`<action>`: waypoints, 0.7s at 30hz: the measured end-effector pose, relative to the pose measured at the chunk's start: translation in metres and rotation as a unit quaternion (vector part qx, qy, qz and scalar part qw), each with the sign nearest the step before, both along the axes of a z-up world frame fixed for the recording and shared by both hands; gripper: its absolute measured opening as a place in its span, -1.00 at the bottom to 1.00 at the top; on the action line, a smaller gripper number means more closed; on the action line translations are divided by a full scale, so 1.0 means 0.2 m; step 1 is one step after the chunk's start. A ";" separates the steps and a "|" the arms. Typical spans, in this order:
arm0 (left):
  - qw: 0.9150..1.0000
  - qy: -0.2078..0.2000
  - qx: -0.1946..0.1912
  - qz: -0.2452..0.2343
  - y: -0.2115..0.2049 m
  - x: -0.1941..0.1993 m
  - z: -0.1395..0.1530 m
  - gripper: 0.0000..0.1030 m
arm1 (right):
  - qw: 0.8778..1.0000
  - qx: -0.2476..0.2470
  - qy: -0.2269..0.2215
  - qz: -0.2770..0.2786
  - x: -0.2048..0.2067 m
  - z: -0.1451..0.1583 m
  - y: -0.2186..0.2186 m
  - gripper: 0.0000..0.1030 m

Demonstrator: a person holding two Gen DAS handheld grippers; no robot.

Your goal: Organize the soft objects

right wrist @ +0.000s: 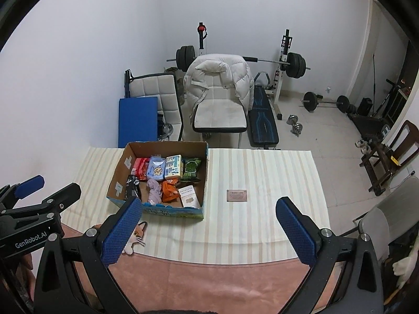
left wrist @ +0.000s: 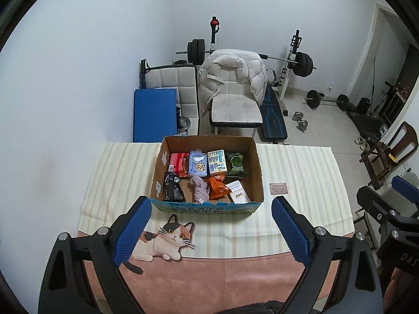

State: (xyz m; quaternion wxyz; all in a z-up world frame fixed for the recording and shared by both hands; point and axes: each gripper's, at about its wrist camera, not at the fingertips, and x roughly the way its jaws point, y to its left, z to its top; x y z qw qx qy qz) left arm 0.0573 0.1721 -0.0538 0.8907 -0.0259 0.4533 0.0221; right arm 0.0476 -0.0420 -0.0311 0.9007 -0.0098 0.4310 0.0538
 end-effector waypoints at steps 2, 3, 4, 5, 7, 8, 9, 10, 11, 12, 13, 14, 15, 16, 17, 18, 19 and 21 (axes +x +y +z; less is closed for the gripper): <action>1.000 -0.001 0.001 0.000 0.00 -0.01 0.00 0.83 | 1.000 -0.001 -0.003 -0.002 -0.01 0.01 0.00 1.00; 1.000 -0.002 0.001 0.001 0.00 -0.01 0.01 0.83 | 1.000 -0.002 -0.004 -0.003 -0.01 0.02 -0.01 1.00; 1.000 -0.002 0.000 0.001 -0.01 -0.01 0.01 0.83 | 1.000 -0.001 -0.004 -0.003 -0.01 0.02 -0.01 1.00; 1.000 -0.003 0.000 0.001 -0.01 -0.02 0.01 0.83 | 1.000 0.000 -0.003 -0.003 -0.02 0.02 -0.01 1.00; 1.000 -0.005 0.002 0.002 -0.02 -0.02 0.02 0.83 | 1.000 -0.001 -0.004 -0.004 -0.02 0.02 -0.02 1.00; 1.000 -0.006 0.003 0.003 -0.02 -0.03 0.03 0.83 | 1.000 -0.001 -0.004 -0.004 -0.01 0.01 -0.01 1.00; 1.000 -0.007 0.003 0.003 -0.02 -0.03 0.03 0.83 | 1.000 -0.001 -0.003 -0.005 -0.01 0.01 -0.01 1.00; 1.000 -0.007 0.003 0.004 -0.03 -0.03 0.04 0.83 | 1.000 -0.001 -0.002 -0.004 -0.01 0.01 -0.01 1.00; 1.000 -0.007 0.002 0.004 -0.02 -0.04 0.04 0.83 | 1.000 -0.001 -0.003 -0.004 -0.01 0.01 -0.02 1.00; 1.000 -0.008 0.002 0.005 -0.02 -0.04 0.04 0.83 | 1.000 -0.003 -0.004 -0.005 -0.01 0.01 -0.02 1.00; 1.000 -0.007 0.003 0.004 -0.03 -0.03 0.04 0.83 | 1.000 -0.003 -0.003 -0.005 -0.01 0.00 -0.02 1.00; 1.000 -0.006 0.003 0.002 -0.02 -0.03 0.03 0.83 | 1.000 -0.002 -0.003 -0.006 -0.02 0.01 -0.02 1.00; 1.000 -0.008 0.002 0.003 -0.02 -0.04 0.03 0.83 | 1.000 -0.003 -0.004 -0.007 -0.02 0.00 -0.02 1.00; 1.000 -0.011 0.000 0.005 -0.02 -0.04 0.04 0.83 | 1.000 -0.004 -0.005 -0.007 -0.02 0.00 -0.02 1.00; 1.000 -0.011 0.000 0.005 -0.02 -0.04 0.04 0.83 | 1.000 -0.004 -0.004 -0.007 -0.02 0.00 -0.01 1.00; 1.000 -0.011 -0.001 0.005 -0.02 -0.04 0.04 0.83 | 1.000 -0.003 -0.004 -0.007 -0.02 0.00 -0.01 1.00; 1.000 -0.009 0.002 0.005 -0.02 -0.04 0.04 0.83 | 1.000 -0.004 -0.004 -0.008 -0.02 0.00 -0.01 1.00; 1.000 -0.008 0.007 0.008 -0.03 -0.05 0.04 0.89 | 1.000 -0.004 -0.004 -0.008 -0.03 -0.01 -0.01 1.00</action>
